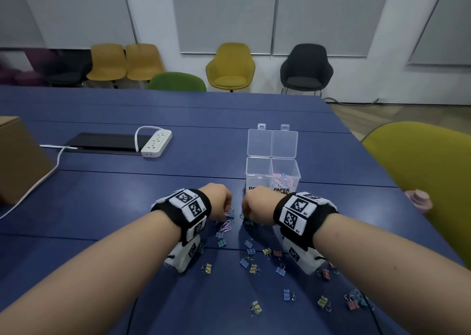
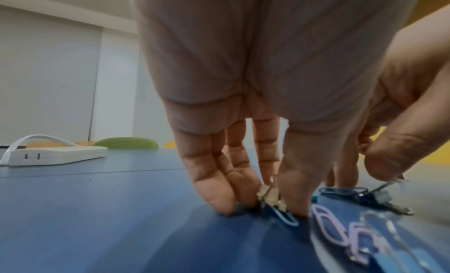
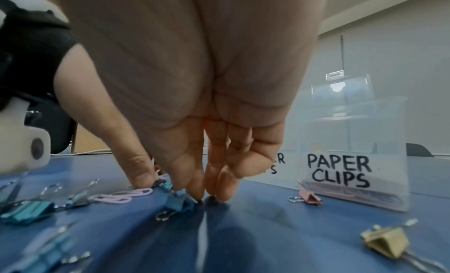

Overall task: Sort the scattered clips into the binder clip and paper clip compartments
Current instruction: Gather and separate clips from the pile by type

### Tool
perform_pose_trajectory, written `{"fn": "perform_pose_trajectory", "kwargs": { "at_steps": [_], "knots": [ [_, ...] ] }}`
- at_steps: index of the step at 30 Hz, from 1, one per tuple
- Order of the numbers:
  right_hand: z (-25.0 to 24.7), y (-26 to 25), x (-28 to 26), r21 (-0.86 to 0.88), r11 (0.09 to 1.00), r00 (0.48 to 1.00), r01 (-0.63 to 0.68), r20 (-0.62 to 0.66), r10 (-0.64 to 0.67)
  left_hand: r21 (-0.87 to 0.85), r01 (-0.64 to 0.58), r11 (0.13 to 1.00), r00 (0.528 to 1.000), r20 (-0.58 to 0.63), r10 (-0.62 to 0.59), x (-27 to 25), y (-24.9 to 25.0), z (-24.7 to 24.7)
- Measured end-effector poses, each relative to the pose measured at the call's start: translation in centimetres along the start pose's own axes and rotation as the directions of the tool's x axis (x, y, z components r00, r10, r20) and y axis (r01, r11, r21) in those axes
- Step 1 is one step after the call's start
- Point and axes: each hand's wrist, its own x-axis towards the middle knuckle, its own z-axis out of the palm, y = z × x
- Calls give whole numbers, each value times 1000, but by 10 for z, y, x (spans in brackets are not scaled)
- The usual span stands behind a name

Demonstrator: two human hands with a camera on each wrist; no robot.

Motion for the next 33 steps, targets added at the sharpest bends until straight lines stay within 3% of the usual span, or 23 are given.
{"fn": "perform_pose_trajectory", "kwargs": {
  "at_steps": [7, 11, 15, 20, 23, 26, 30, 32, 33],
  "knots": [
    [6, -20, 10, 23, 998, 998, 57, -14, -57, 4, 119, 993, 993, 18, -119, -4, 0, 1],
    [6, -33, 11, -9, 993, 993, 114, -18, -114, -272, 263, 926, 965, 75, -252, -11, -18, 5],
    [4, -45, 11, -84, 982, 985, 169, 1, -170, -613, 335, 716, 940, 163, -300, -19, -33, 6],
    [4, -47, 9, -71, 969, 971, 237, 2, -237, -790, 280, 546, 946, 129, -298, -33, -42, 4],
    [9, -47, 9, -47, 960, 960, 277, -22, -278, -891, 227, 394, 953, 119, -280, -38, -49, 5],
    [9, -46, 9, -76, 955, 957, 288, -22, -291, -967, 177, 182, 959, 128, -252, -44, -53, 6],
    [6, -45, 5, -102, 950, 954, 297, -13, -299, -970, 115, -214, 964, 160, -211, -51, -58, 4],
    [8, -43, 3, -103, 953, 958, 284, -17, -287, -953, 119, -280, 966, 175, -188, -55, -57, 0],
    [9, -42, 1, -99, 957, 961, 273, -24, -276, -959, 135, -250, 966, 183, -182, -56, -54, -1]
  ]
}}
